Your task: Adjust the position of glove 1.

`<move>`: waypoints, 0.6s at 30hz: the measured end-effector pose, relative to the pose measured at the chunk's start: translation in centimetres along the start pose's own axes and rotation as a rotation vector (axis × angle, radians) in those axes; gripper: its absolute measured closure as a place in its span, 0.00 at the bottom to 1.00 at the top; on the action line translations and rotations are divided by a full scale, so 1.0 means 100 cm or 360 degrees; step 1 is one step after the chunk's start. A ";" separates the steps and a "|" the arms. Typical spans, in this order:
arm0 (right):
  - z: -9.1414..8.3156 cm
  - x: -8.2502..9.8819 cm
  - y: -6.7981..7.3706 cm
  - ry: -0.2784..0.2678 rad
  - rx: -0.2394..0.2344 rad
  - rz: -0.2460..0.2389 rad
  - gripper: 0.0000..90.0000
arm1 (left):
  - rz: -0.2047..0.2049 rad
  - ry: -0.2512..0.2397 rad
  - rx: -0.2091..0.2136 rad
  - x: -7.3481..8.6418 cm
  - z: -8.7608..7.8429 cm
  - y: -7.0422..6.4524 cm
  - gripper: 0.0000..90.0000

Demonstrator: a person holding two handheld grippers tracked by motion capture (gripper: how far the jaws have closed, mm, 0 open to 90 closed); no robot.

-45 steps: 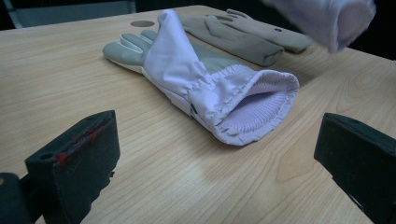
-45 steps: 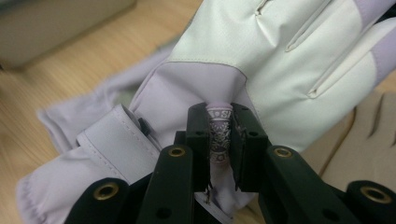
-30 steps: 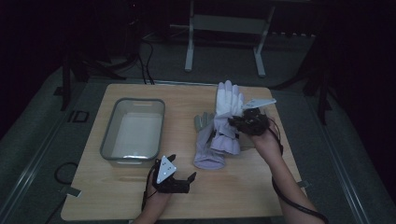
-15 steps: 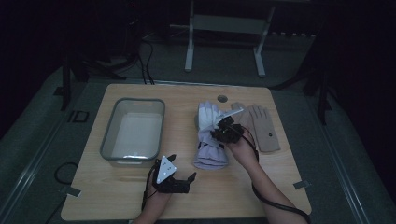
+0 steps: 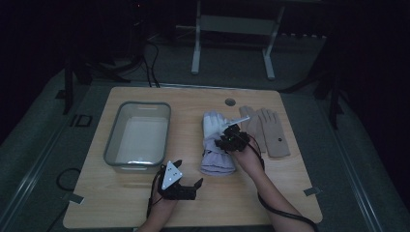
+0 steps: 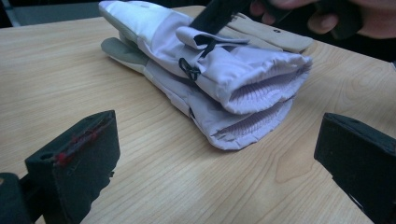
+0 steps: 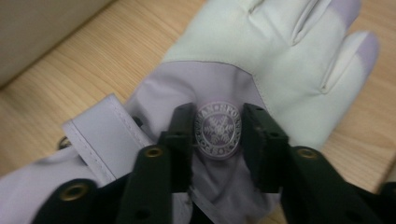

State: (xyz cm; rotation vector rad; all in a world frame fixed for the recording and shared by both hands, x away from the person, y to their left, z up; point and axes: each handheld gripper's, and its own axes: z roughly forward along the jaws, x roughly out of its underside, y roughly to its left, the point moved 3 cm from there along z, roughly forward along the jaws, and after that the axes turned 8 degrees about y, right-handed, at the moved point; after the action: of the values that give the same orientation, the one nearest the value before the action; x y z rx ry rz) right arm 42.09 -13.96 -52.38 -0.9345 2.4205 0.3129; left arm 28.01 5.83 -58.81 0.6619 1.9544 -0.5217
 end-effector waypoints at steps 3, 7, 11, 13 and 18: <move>-0.013 0.000 0.000 -0.0039 -0.0009 -0.0015 0.57 | -0.0007 0.0017 0.0012 -0.001 0.002 -0.001 0.00; -0.032 0.003 -0.012 -0.0112 -0.0011 0.0040 0.52 | -0.0031 0.0027 0.0057 -0.007 0.001 -0.001 0.00; -0.046 0.007 -0.024 -0.0142 -0.0004 0.0079 0.47 | -0.0047 -0.0016 0.0093 -0.023 -0.003 -0.003 0.00; -0.050 0.009 -0.027 -0.0139 0.0008 0.0085 0.47 | -0.0051 0.0009 0.0127 -0.034 -0.003 -0.005 0.01; -0.052 0.017 -0.030 -0.0142 -0.0081 0.0157 0.50 | -0.0070 0.0213 0.0103 -0.068 0.009 -0.002 0.01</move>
State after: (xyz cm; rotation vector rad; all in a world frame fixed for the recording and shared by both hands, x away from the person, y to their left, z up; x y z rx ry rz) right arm 41.02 -19.12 -49.01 -0.8065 2.3910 0.4447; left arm 31.08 3.55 -53.16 0.7119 2.0886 -0.5827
